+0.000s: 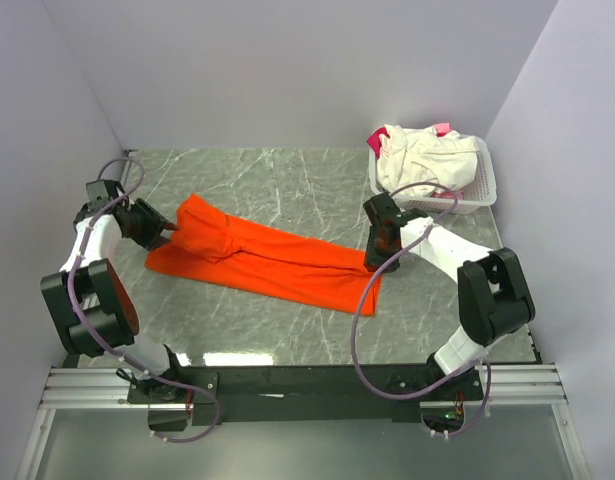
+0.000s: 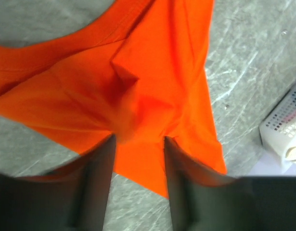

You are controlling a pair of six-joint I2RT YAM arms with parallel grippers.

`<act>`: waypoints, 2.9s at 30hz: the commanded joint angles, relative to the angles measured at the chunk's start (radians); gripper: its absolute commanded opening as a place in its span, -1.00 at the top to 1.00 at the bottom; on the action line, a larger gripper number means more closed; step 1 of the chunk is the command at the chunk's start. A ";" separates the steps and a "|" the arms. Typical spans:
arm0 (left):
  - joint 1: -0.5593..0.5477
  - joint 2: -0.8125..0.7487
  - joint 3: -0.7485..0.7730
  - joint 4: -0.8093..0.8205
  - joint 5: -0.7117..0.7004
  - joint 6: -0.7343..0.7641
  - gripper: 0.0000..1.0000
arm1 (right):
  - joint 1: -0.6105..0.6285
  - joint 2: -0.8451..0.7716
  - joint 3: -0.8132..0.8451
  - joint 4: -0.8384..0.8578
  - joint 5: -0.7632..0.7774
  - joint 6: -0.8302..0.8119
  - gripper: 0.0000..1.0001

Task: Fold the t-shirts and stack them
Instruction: Fold the tshirt

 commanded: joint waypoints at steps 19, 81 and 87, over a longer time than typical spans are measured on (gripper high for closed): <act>-0.328 -0.033 0.003 -0.039 -0.194 0.148 -0.11 | 0.080 0.134 0.241 0.049 -0.077 -0.083 0.11; -0.498 0.166 0.140 -0.254 -0.338 0.192 0.99 | 0.069 0.274 0.241 0.071 -0.114 -0.086 0.15; -0.498 0.165 0.124 -0.252 -0.286 0.179 0.74 | 0.069 0.267 0.223 0.072 -0.112 -0.083 0.15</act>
